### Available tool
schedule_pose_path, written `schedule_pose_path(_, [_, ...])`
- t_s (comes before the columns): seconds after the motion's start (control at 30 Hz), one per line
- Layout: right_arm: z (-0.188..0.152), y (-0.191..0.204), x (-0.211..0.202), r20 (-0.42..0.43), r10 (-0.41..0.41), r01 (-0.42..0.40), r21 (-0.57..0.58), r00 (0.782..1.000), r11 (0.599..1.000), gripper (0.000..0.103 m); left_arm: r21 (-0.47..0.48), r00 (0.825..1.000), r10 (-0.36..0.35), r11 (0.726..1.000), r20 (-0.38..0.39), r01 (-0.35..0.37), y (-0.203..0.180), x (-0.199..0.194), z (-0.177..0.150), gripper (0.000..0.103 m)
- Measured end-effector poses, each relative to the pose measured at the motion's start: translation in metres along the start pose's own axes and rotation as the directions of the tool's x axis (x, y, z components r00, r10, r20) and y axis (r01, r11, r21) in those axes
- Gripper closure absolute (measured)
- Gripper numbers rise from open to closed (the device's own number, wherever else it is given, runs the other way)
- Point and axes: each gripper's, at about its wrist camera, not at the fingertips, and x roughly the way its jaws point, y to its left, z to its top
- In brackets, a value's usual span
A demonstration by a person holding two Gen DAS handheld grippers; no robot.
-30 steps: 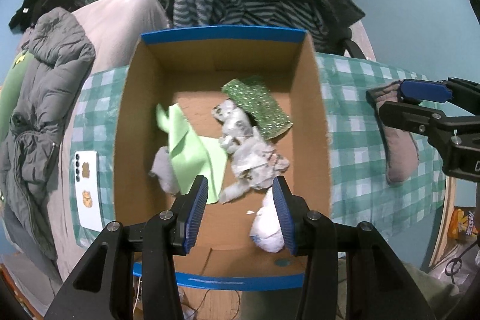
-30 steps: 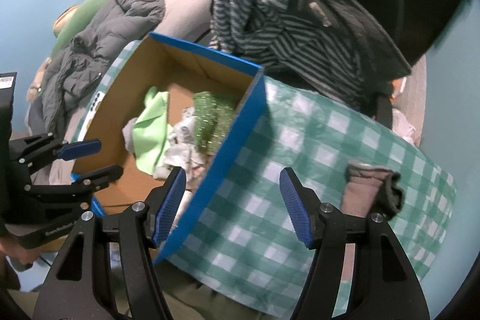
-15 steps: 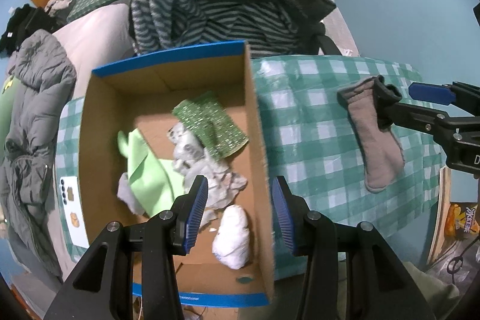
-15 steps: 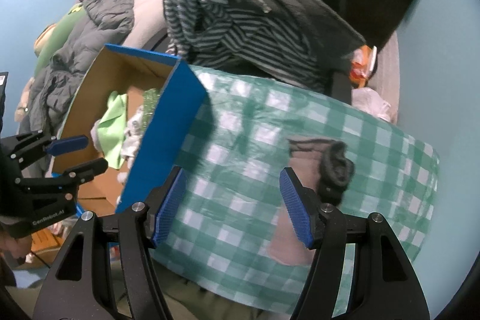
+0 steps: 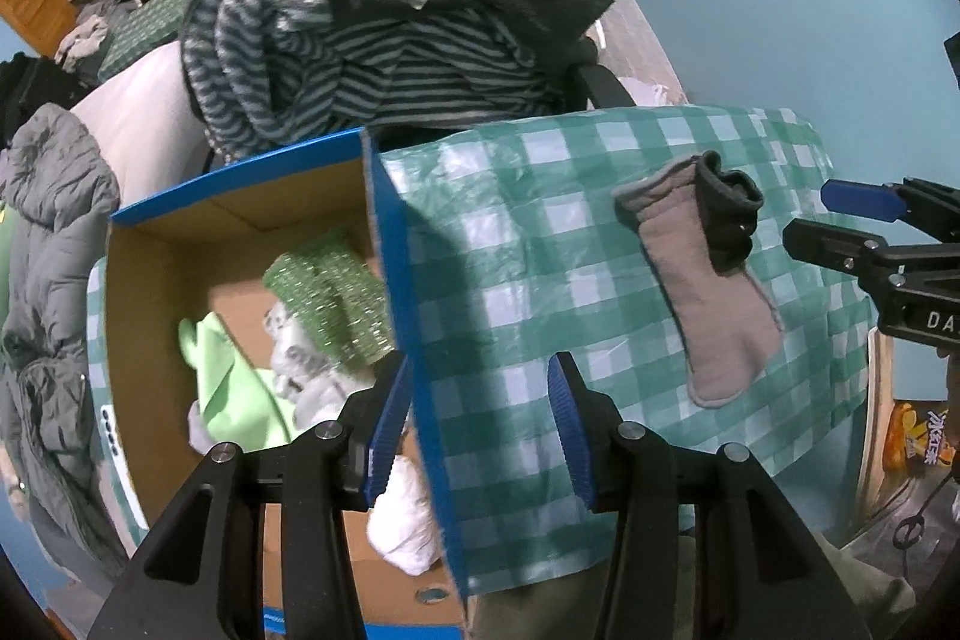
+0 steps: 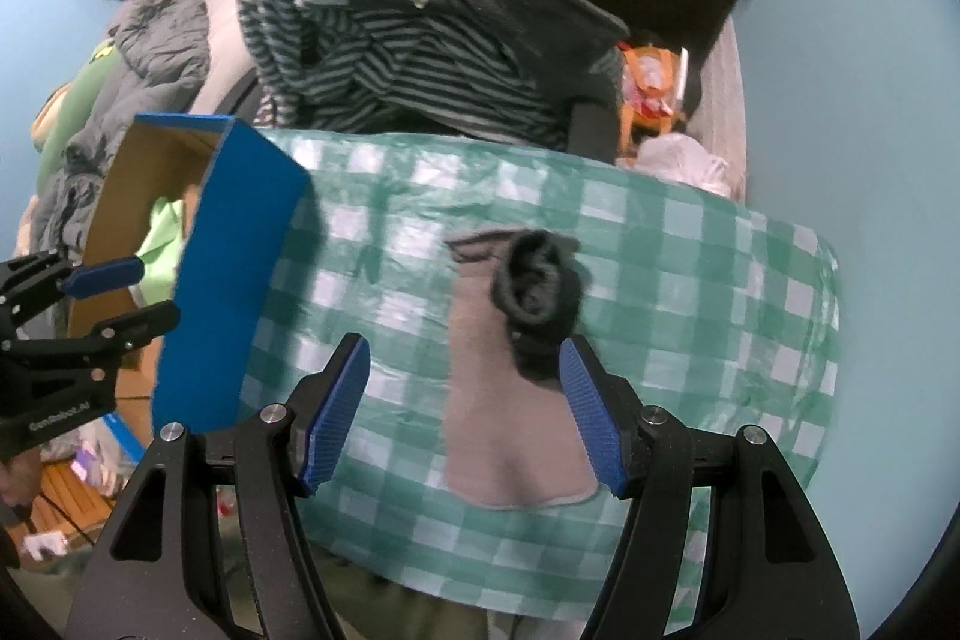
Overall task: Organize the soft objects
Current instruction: 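Move the right tool to the dark grey sock lying on the grey mitten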
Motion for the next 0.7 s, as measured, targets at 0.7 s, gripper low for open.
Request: schedule_pose_path(0.7, [0.004, -0.032, 0.065, -0.049, -0.002, 0.002, 0.009, 0.999, 1.000, 0.037, -0.021, 0.995, -0.038, 0.999, -0.092, 0.037, -0.032, 0.064, 0.025, 0.055])
